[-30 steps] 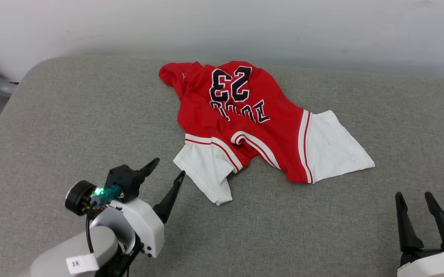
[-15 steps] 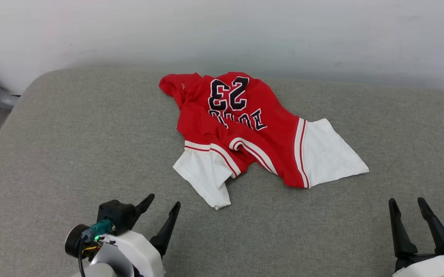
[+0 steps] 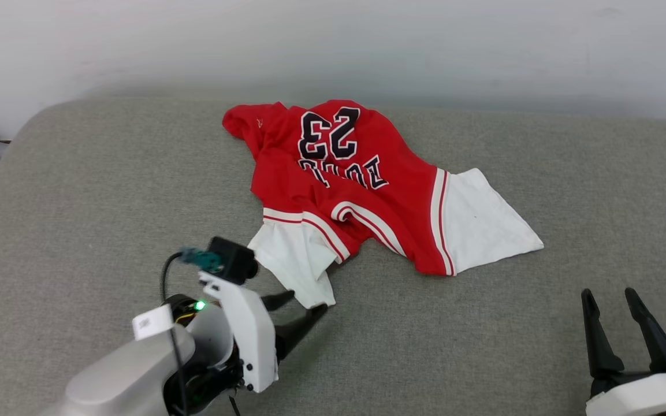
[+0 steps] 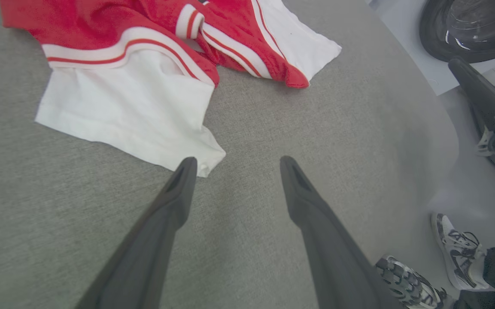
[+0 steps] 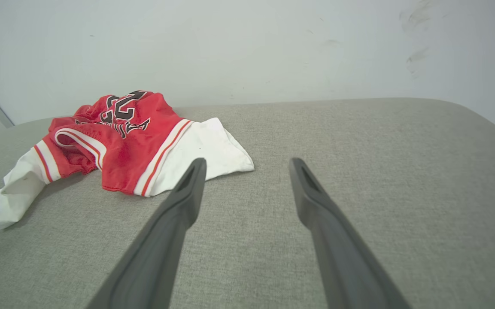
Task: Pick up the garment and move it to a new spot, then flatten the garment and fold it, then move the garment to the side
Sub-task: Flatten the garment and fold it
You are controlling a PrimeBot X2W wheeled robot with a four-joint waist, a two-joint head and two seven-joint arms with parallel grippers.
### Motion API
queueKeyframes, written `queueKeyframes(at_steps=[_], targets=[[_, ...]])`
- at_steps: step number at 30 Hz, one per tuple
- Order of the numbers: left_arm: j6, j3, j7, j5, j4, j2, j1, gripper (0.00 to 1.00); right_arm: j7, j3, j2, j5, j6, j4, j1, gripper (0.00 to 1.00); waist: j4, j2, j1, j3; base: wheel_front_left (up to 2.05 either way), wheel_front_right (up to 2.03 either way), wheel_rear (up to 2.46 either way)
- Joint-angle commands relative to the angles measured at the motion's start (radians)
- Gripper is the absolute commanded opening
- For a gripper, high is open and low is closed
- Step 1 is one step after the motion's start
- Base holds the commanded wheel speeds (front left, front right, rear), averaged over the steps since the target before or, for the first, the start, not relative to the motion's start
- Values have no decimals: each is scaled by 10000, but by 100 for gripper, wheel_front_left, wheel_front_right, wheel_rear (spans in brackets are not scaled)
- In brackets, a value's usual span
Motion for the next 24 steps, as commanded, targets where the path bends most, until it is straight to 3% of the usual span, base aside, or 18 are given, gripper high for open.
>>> queueKeyframes(at_steps=[1, 5, 11, 24], targets=[[-235, -147, 774, -310, 201, -112, -315, 100, -23, 34, 2, 27, -8, 30, -245, 100, -126, 0, 1, 139, 0, 0, 0], [-462, -20, 2437, -1401, 749, -466, -1182, 100, -22, 86, 42, 42, -8, 103, -637, 100, -405, 0, 1, 472, 0, 0, 0], [-323, -391, 3894, -1409, 1905, -751, -2116, 100, -23, 15, 202, 51, -8, 136, -1072, 100, -780, 0, 1, 858, 0, 0, 0], [-736, -1315, 4183, -487, 3145, -1139, -2300, 100, -23, -156, 413, -21, -8, 31, -1209, 100, -1042, 0, 1, 1163, 0, 0, 0]])
